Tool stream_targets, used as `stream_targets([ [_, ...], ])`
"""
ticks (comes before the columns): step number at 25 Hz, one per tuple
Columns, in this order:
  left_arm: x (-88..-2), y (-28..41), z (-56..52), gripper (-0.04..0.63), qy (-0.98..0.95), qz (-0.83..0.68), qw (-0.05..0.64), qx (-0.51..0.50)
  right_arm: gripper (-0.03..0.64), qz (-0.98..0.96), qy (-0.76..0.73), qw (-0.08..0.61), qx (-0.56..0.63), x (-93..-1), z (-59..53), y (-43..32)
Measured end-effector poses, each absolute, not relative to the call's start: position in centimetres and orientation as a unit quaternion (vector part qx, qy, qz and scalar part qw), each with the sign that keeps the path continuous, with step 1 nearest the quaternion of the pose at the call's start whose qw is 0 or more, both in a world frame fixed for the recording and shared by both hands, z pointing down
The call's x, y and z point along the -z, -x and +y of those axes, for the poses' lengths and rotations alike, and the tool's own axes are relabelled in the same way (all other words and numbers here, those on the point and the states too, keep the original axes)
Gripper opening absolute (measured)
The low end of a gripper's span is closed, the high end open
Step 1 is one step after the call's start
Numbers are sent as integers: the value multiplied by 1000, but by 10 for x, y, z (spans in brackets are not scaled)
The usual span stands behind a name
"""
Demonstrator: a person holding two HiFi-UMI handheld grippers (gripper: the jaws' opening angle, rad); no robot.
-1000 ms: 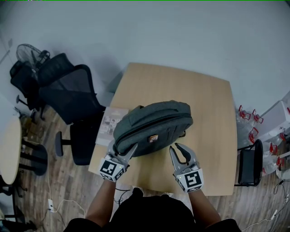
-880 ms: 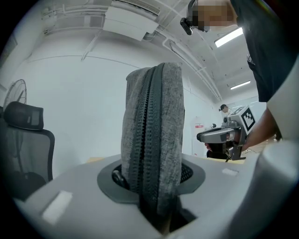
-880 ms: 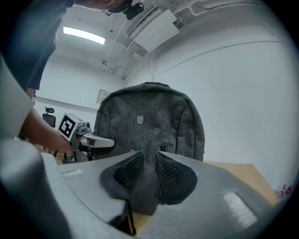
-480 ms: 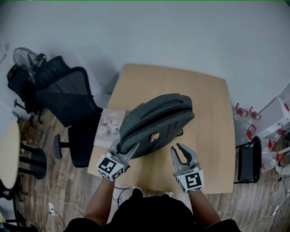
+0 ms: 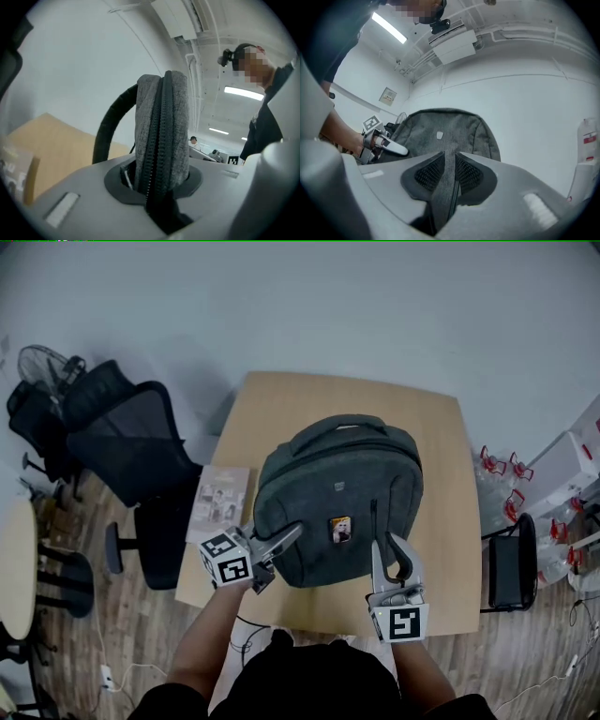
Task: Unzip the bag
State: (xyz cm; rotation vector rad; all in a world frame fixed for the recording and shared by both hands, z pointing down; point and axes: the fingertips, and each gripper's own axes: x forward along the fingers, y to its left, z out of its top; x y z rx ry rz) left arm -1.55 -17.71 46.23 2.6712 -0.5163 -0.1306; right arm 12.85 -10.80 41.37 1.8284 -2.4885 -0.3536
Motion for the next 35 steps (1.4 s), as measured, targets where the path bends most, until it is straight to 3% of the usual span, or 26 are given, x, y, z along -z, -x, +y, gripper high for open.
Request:
stream_targets([
  [4, -489, 0, -203, 110, -945, -178, 273, 29, 71, -790, -602, 26, 109, -414, -105, -136],
  [14, -540, 19, -282, 115, -919, -281, 271, -54, 72, -803, -583, 31, 116, -423, -105, -131],
  [25, -621, 22, -269, 118, -843, -311, 438, -21, 71, -819, -562, 60, 100, -445, -110, -118],
  [32, -658, 21, -259, 144, -808, -343, 478, -29, 72, -821, -558, 68, 98, -447, -112, -111],
  [35, -670, 29, -256, 196, -802, -366, 469, -49, 72, -821, -558, 69, 96, -449, -112, -111],
])
